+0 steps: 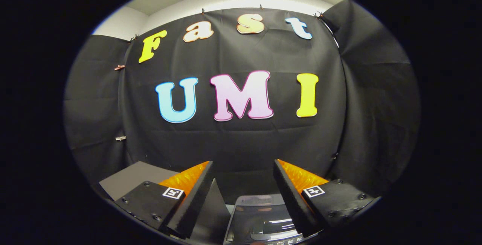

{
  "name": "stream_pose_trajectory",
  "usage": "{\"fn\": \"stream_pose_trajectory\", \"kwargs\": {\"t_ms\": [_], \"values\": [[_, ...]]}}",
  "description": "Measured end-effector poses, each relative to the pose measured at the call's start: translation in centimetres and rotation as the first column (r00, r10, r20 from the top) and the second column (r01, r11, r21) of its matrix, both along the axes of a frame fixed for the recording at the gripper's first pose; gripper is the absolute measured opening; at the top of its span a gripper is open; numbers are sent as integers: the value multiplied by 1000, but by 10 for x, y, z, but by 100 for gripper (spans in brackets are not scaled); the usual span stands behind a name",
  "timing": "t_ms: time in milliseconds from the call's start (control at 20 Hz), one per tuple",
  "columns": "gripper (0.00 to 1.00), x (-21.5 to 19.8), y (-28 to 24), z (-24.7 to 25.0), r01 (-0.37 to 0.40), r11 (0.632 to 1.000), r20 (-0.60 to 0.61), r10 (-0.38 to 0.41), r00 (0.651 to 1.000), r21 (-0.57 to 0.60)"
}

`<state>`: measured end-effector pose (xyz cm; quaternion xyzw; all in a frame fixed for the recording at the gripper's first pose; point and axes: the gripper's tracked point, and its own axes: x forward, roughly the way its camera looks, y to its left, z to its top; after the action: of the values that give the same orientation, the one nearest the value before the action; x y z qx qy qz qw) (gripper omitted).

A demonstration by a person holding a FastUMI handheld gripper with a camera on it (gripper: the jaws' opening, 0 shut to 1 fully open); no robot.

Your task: Put the clothes into the washing machine and then close the washing machine lid.

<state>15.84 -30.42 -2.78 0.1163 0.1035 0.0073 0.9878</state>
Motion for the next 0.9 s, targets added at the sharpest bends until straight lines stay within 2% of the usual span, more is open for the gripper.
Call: {"fn": "stream_pose_trajectory", "kwargs": {"t_ms": [200, 450, 900], "values": [[99, -13, 1, 23, 17, 1000, 58, -17, 998, -7], [99, -23, 5, 23, 34, 999, 47, -34, 998, 1], [99, -29, 27, 22, 0, 1000, 44, 1, 999, -5]]}}
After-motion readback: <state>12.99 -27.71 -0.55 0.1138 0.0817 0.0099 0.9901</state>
